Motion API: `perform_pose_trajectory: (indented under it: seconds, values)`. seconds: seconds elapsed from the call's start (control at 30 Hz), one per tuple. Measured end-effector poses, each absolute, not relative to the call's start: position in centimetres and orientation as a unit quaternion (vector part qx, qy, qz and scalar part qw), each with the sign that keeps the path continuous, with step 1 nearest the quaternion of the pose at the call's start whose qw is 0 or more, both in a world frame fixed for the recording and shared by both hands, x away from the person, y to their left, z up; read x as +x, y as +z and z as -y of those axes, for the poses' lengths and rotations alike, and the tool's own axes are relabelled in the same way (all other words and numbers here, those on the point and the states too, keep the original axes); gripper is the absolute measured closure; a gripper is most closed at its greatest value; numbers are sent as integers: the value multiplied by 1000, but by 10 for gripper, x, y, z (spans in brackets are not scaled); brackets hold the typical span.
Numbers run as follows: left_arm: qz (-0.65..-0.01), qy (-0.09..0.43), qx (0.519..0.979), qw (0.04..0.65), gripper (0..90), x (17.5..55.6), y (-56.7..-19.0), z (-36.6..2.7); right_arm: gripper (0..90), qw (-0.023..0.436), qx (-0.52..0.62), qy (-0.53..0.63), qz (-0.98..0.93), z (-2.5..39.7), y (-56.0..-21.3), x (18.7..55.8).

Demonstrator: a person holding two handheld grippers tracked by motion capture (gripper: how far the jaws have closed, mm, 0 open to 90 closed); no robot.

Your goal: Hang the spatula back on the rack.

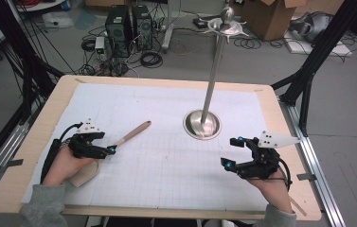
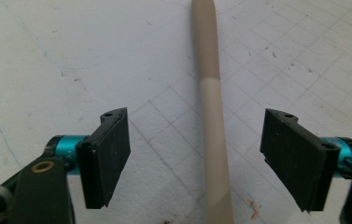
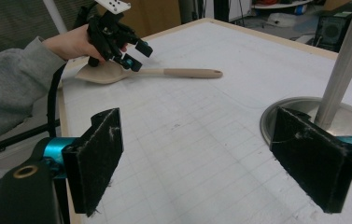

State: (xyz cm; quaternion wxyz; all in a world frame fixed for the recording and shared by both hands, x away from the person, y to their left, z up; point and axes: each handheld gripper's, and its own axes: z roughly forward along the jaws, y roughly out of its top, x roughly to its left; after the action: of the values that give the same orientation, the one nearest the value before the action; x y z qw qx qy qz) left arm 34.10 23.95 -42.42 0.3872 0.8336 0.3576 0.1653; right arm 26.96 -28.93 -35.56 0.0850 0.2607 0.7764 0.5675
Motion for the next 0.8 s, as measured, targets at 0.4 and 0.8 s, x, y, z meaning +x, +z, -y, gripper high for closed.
perform_pose_trajectory:
  seconds: [0.4, 0.8]
  values:
    - [-360, 167, 842, 366, 346, 343, -426, -234, 166, 85, 258, 566, -779, 289, -356, 269]
    - [-350, 171, 857, 337, 429, 343, -428, -226, 165, 88, 260, 570, -774, 291, -355, 268]
